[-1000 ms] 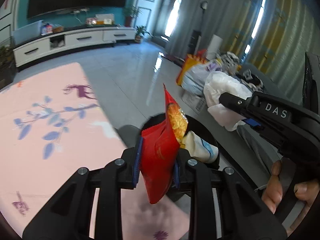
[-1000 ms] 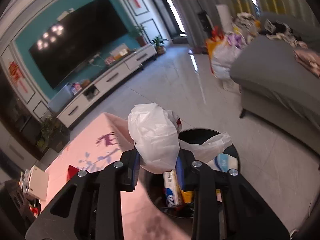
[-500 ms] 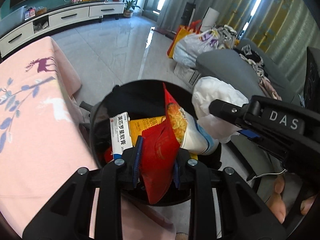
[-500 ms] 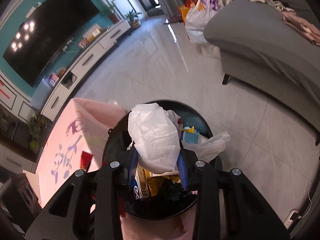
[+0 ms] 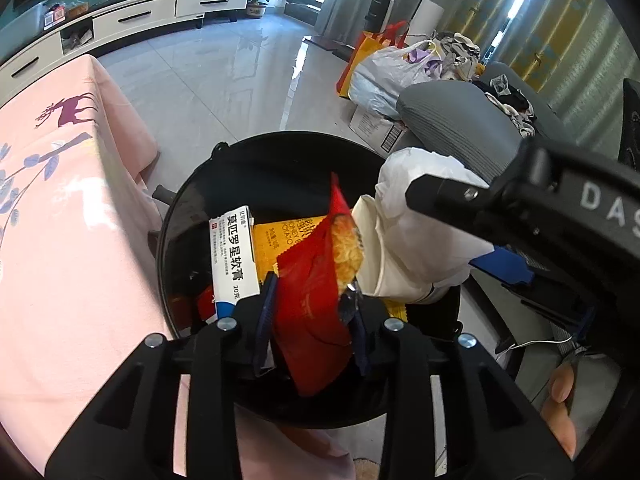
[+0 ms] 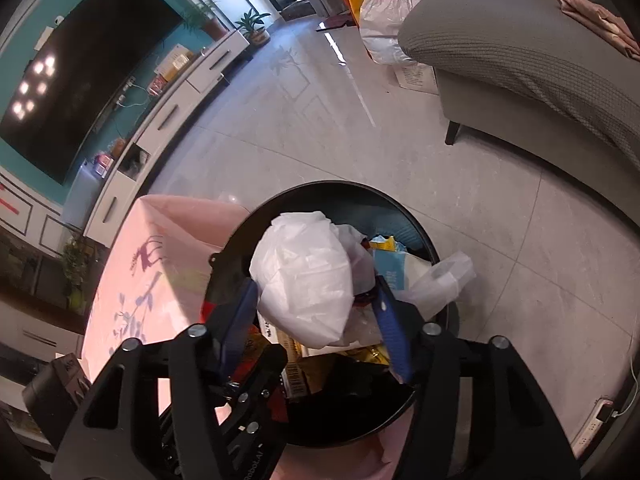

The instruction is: Collect trash

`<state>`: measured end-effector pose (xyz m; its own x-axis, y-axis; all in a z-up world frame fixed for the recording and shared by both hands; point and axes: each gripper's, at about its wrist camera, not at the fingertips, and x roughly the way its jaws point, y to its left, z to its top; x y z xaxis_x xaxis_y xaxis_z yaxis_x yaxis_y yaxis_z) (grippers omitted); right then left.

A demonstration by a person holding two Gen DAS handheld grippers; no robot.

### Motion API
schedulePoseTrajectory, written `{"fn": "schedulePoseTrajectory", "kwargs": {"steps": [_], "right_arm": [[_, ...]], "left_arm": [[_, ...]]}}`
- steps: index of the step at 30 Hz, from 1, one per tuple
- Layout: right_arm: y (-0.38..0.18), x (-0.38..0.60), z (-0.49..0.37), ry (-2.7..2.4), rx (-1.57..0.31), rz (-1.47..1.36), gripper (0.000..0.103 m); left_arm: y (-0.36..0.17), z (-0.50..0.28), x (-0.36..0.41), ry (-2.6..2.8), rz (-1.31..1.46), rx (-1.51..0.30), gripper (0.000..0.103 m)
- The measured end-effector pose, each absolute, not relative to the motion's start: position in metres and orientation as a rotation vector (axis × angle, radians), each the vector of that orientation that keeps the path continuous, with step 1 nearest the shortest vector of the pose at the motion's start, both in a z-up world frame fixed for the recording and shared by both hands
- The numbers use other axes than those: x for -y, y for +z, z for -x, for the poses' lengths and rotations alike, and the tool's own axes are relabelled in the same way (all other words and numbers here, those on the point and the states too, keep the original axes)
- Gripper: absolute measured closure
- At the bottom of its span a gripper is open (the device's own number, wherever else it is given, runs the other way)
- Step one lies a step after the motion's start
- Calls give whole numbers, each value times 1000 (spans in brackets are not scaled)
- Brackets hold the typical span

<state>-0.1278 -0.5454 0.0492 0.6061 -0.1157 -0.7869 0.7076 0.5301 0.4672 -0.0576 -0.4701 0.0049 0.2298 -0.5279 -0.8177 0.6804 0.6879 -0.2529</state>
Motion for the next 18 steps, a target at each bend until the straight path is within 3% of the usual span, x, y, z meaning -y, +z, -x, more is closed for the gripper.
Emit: {"fn": "schedulePoseTrajectory", "kwargs": {"steps": [4, 8, 11, 18], "right_arm": [[57, 544, 132, -561, -752, -869, 29], [70, 544, 143, -573, -703, -870, 19], [80, 544, 149, -577, -669, -863, 13], [109, 531, 164, -535, -580, -809, 12]], "left_arm": [[11, 59, 466, -837, -167, -1030, 51], [21, 61, 462, -835, -179, -1000, 28], [32, 64, 456, -844, -172, -977, 18], [71, 79, 433, -861, -125, -883, 7]]}}
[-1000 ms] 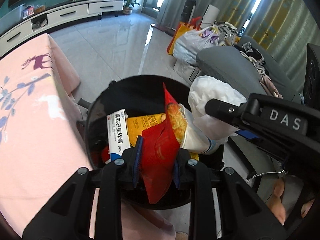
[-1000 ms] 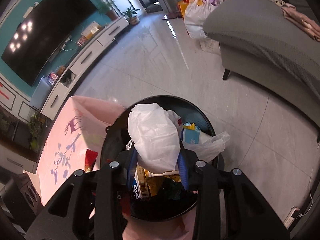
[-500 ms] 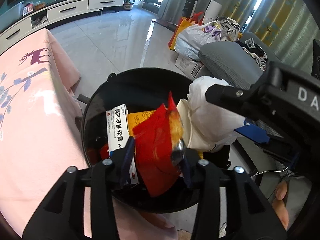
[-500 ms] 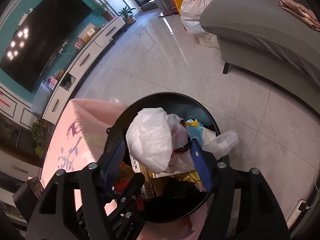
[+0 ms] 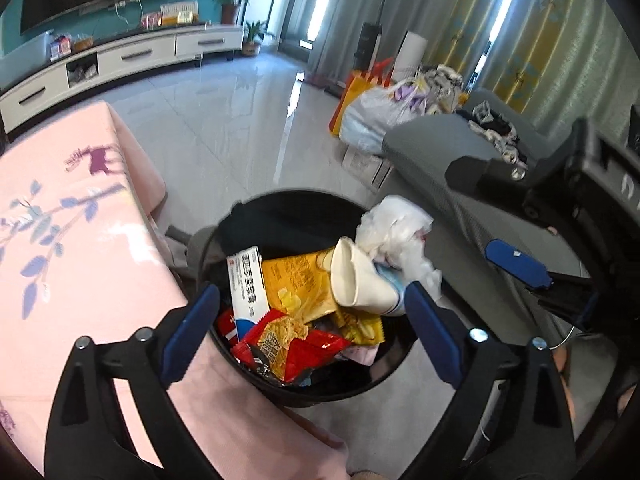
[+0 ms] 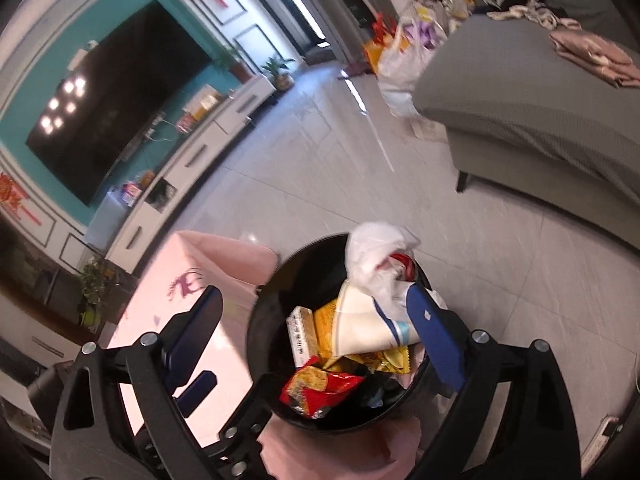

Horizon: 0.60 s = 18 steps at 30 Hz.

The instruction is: Collect trash

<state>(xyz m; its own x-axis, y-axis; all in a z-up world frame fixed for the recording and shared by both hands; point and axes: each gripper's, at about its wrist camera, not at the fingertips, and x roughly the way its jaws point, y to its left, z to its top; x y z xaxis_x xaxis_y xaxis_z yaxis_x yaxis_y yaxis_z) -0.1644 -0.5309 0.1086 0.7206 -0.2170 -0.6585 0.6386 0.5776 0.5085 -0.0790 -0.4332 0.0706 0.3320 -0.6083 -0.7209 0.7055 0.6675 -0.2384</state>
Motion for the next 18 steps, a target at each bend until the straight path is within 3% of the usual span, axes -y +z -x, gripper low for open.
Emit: {"fn": "schedulePoseTrajectory", "kwargs": {"steps": [9, 18], "right_arm": [[141, 515, 188, -501, -492, -746, 10], [162, 497, 202, -574, -485, -603, 3]], "left_arm": [[120, 99, 403, -851, -87, -782, 3], [139, 110, 379, -897, -41, -796, 3]]}}
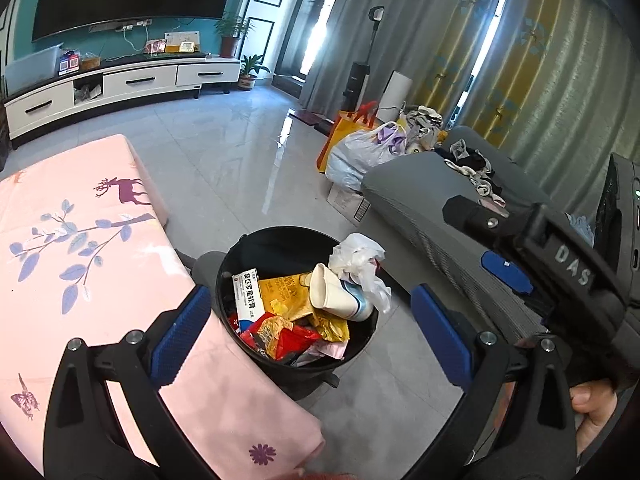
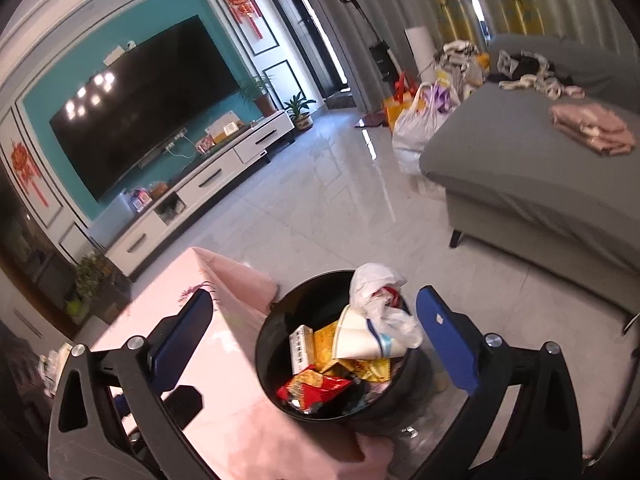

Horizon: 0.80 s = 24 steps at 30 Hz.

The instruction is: Collect trash

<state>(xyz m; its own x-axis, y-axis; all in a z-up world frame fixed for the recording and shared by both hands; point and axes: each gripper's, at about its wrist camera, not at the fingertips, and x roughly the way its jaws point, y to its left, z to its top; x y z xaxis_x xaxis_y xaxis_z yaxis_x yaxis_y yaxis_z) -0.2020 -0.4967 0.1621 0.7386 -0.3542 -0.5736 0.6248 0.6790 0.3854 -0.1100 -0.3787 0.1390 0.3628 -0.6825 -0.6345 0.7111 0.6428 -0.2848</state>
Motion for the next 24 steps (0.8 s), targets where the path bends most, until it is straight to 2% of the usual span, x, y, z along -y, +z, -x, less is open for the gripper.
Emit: {"fn": "schedulePoseTrajectory", "kwargs": {"steps": [24], "right_arm": [[155, 490, 196, -697, -575, -501, 3]], "left_arm": [[145, 127, 366, -906, -65, -737, 3]]}}
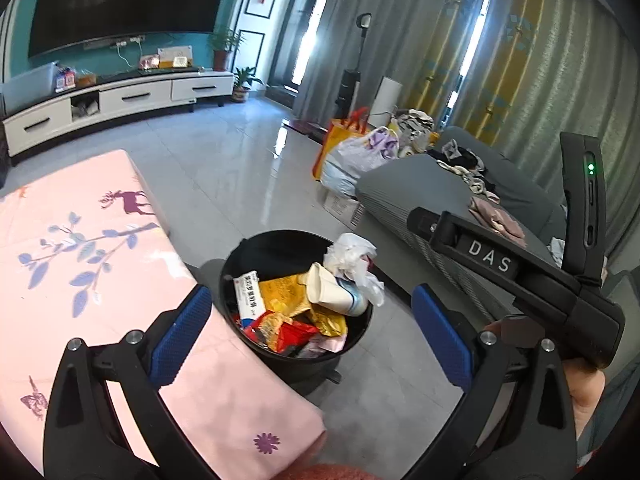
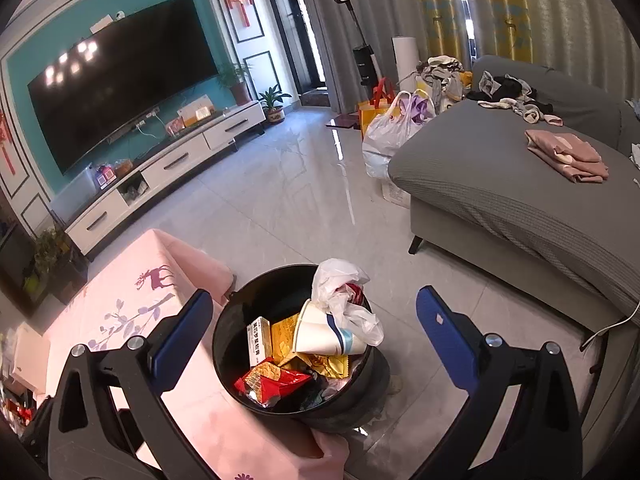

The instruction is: Collect trash

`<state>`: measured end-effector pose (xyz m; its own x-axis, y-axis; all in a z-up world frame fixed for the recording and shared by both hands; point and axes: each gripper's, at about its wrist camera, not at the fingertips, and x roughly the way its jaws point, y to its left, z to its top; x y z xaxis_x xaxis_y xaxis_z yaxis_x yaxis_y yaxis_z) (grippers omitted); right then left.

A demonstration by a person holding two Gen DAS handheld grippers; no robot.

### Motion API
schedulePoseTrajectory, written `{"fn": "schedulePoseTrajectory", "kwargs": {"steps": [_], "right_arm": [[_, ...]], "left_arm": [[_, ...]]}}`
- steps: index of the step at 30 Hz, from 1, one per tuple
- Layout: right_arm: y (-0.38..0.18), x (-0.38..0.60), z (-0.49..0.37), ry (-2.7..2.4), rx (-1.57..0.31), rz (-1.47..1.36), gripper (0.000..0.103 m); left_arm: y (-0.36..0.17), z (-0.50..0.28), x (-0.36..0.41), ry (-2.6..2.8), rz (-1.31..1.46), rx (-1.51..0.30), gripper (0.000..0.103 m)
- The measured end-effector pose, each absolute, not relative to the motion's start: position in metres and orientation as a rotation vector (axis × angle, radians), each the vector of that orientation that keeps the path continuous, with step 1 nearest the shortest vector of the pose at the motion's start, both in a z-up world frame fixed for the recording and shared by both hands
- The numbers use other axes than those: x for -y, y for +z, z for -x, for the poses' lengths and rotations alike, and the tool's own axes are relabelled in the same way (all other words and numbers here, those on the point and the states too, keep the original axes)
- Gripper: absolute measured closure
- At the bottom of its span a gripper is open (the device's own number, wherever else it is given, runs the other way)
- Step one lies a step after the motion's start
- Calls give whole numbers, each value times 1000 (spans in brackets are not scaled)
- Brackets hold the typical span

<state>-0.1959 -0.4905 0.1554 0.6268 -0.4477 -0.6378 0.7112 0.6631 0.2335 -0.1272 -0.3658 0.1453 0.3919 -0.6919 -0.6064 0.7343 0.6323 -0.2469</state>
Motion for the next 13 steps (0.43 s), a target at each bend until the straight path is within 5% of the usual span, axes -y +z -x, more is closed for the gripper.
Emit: {"fn": "schedulePoseTrajectory", "kwargs": {"steps": [13], "right_arm": [[157, 492, 197, -709, -583, -492, 3]], "left_arm": [[151, 125, 355, -901, -18, -738, 3]]}}
